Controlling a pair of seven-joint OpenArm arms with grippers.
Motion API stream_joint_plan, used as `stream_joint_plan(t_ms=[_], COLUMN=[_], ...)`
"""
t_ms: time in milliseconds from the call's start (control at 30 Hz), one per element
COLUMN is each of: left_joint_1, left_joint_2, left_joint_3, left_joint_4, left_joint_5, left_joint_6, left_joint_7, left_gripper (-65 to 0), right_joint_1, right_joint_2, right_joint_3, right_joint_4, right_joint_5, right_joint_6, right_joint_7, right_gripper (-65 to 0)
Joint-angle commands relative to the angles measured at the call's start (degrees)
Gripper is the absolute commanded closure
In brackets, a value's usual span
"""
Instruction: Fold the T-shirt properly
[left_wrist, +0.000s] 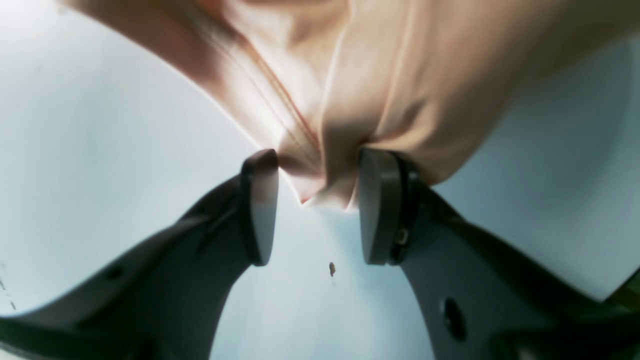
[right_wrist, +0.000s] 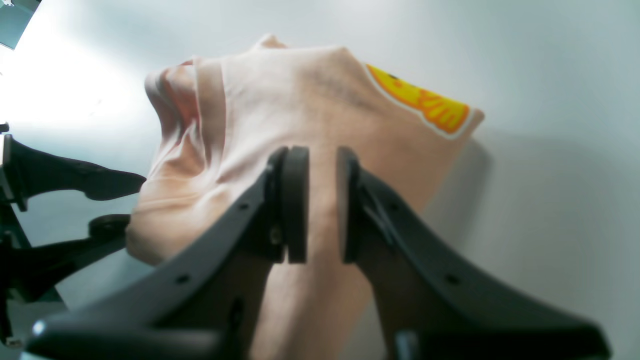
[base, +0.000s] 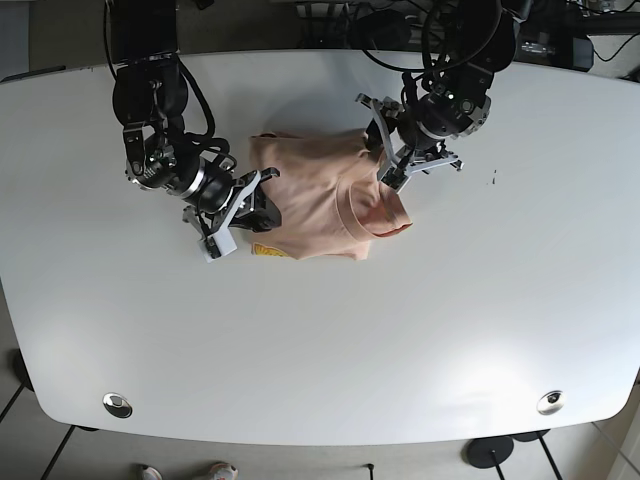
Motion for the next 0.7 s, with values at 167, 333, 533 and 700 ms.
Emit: stream_joint_plan(t_ms=[167, 333, 533, 700], left_joint_1=[-0.34, -0.25, -0.69, -3.15], left_joint_2=[-0.13, -0.39, -4.96, -11.91], left_joint_3=[-0.14, -0.32, -0.32, -0.58], left_joint_4=[1.76, 4.92, 9.06, 8.70], left_joint_5=[-0.43, -0.43, -0.08, -0.17], left_joint_6=[0.14, 0.14, 0.14, 0.14], left_joint_7=[-1.08, -1.08, -0.82, -0.82], left_gripper=[-3.2, 0.0, 0.0, 0.0], right_joint_1=[0.91, 0.74, 0.74, 0.74], right_joint_2=[0.19, 0.19, 0.19, 0.19], right_joint_3=[0.27, 0.27, 0.27, 0.27], right_joint_4=[1.08, 1.08, 1.17, 1.17], right_joint_5=[1.15, 1.15, 1.15, 1.15], right_joint_6=[0.29, 0.29, 0.29, 0.29], right_joint_7=[1.44, 1.44, 1.44, 1.44], right_gripper=[-8.7, -8.7, -8.7, -8.7])
